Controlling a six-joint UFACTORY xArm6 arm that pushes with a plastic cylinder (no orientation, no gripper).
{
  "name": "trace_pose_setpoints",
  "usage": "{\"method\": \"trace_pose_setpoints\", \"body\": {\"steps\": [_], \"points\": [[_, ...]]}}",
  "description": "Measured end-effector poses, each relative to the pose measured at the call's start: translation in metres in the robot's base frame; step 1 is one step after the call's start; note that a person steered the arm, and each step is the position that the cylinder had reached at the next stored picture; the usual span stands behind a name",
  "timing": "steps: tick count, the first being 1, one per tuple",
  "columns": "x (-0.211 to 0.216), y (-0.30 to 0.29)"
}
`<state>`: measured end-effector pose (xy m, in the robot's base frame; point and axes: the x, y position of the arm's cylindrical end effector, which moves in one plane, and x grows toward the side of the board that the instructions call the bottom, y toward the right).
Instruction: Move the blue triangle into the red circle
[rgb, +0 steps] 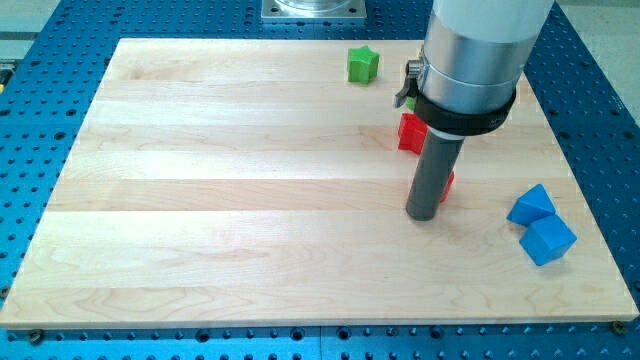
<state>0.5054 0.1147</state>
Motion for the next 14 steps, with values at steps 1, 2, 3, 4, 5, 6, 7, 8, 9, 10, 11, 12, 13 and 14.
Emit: {"method": "trace_pose_setpoints", "body": {"steps": [1,2,3,4,5,6,7,8,9,10,11,12,13,14], "points": [[0.029,-0.006],[0.027,0.032],[-0.019,0.076],[-0.043,0.136],[-0.02,0.221],[0.013,0.188],[0.013,0.118],[0.013,0.087],[0.028,0.063],[0.014,0.114],[-0.006,0.096],[0.011,0.058],[0.026,0.058],[0.03,0.033]]}}
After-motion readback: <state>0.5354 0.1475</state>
